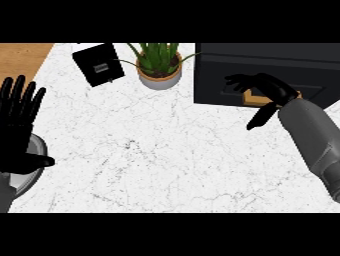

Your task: Pick up the cup, place it into the drawer and close the drawer

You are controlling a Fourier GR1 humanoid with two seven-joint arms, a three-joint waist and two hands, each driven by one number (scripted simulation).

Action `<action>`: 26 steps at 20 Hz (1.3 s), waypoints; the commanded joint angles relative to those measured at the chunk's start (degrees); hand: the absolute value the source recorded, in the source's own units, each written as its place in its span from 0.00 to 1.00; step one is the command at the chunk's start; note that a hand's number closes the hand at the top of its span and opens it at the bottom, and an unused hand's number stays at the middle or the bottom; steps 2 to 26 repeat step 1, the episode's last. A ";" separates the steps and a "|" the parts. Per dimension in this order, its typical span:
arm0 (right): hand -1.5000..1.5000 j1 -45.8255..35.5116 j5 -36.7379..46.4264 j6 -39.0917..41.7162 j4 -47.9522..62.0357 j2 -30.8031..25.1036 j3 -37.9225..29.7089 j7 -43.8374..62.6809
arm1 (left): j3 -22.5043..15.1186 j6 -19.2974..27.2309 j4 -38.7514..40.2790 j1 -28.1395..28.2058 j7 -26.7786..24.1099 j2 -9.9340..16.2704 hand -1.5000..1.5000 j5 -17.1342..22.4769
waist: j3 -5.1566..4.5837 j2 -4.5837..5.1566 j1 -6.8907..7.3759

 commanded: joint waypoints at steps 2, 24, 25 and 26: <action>0.00 -3.79 0.06 -2.86 4.35 -2.88 -2.12 5.97 | 0.96 0.28 0.99 -2.82 1.07 0.65 0.00 0.09 | 0.79 2.53 0.51; 0.00 -3.79 0.06 -2.86 4.35 -2.88 -2.12 5.97 | 0.96 0.28 0.99 -2.82 1.07 0.65 0.00 0.09 | 0.79 2.53 0.51; 0.00 -3.79 0.06 -2.86 4.35 -2.88 -2.12 5.97 | 0.96 0.28 0.99 -2.82 1.07 0.65 0.00 0.09 | 0.79 2.53 0.51; 0.00 -3.79 0.06 -2.86 4.35 -2.88 -2.12 5.97 | 0.96 0.28 0.99 -2.82 1.07 0.65 0.00 0.09 | 0.79 2.53 0.51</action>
